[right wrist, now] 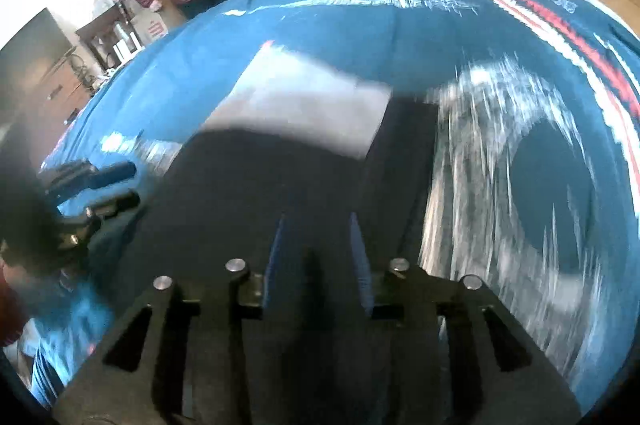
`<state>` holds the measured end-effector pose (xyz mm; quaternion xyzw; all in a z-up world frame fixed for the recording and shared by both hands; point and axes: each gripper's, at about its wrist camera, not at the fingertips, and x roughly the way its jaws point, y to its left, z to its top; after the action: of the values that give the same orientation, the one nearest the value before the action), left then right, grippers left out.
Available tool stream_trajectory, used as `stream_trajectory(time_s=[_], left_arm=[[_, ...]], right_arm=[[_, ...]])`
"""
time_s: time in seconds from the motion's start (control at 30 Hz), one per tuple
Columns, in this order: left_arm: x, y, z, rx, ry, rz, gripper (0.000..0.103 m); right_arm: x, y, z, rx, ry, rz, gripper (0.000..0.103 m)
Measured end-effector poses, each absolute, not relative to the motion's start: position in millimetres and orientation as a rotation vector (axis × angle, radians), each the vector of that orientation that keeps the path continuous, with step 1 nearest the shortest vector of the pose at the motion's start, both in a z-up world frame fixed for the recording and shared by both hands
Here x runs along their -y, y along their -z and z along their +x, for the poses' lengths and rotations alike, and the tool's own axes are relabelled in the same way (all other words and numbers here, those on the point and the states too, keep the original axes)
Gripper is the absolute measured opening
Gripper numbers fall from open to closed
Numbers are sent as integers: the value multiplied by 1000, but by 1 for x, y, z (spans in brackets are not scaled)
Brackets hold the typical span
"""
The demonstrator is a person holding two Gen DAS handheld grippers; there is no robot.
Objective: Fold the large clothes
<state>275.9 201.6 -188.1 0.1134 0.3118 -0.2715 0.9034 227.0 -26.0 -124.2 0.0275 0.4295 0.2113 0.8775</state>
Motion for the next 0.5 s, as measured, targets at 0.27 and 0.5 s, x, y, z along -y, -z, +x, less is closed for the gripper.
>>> stream_trajectory(time_s=[0.27,0.5], left_arm=[[-200,208,229,-743,457,252,42],[-218,177,181,-770,238,85,64]], right_arm=[[19,150,190,-987,-398,75,37],[29,102,100,-862,-229,29,95]])
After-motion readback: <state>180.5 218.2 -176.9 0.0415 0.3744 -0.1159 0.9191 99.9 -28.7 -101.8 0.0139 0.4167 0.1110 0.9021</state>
